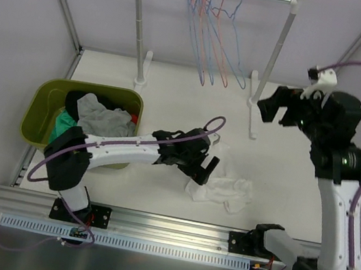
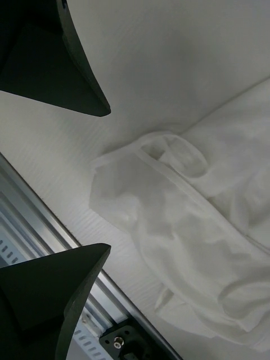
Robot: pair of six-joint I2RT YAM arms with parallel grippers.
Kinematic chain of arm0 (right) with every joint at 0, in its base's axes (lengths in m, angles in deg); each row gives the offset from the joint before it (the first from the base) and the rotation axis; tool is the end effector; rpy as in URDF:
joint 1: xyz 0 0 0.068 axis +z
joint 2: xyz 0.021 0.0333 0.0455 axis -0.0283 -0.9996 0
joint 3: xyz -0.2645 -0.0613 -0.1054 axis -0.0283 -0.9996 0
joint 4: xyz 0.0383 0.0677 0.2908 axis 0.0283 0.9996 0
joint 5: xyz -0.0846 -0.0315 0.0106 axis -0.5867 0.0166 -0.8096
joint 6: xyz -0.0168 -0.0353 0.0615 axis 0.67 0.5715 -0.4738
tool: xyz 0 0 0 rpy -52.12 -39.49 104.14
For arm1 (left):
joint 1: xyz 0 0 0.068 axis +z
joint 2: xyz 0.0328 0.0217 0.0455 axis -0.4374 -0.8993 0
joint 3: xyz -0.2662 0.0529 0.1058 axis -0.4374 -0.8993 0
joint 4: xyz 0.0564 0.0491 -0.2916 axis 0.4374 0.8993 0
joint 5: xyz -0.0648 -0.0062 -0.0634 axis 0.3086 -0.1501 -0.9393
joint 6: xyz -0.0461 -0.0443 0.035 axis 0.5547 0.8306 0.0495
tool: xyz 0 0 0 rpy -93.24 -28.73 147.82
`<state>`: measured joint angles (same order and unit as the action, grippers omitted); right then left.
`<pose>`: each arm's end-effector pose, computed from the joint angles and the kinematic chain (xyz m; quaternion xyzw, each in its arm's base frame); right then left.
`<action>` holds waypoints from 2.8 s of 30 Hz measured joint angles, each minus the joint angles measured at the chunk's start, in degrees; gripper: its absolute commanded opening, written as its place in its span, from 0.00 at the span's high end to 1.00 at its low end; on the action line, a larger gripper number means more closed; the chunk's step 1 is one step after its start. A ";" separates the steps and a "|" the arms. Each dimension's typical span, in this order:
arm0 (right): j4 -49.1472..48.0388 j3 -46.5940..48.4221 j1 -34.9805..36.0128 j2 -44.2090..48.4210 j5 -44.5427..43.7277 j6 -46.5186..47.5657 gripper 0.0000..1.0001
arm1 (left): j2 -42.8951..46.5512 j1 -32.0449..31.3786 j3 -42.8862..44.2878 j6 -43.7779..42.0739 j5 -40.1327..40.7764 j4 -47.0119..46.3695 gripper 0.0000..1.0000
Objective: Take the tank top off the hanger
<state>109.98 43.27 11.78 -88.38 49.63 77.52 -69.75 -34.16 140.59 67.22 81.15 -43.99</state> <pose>0.2627 0.0614 0.5271 -0.2113 0.7406 0.0880 0.6318 0.2030 -0.3544 0.2330 0.2738 0.8827 -0.2636 0.2763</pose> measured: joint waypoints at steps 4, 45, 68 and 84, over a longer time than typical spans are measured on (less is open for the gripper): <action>1.29 -14.16 0.02 18.40 -0.13 -0.04 0.01 | -10.99 -2.62 7.76 -3.82 -0.66 0.00 0.02; 6.93 -22.67 0.02 43.43 -1.14 0.02 0.01 | -6.03 -10.08 20.24 -10.88 32.98 12.00 1.00; 5.77 -22.60 0.02 43.56 -1.73 0.66 0.01 | 26.03 35.56 11.61 3.13 33.24 27.56 1.00; 1.84 -25.64 0.02 42.64 3.61 -1.18 0.01 | 16.96 45.51 -10.43 18.82 26.34 19.43 0.85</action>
<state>111.81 17.63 11.80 -45.74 53.23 76.34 -52.79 11.35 130.16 86.04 107.48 -24.56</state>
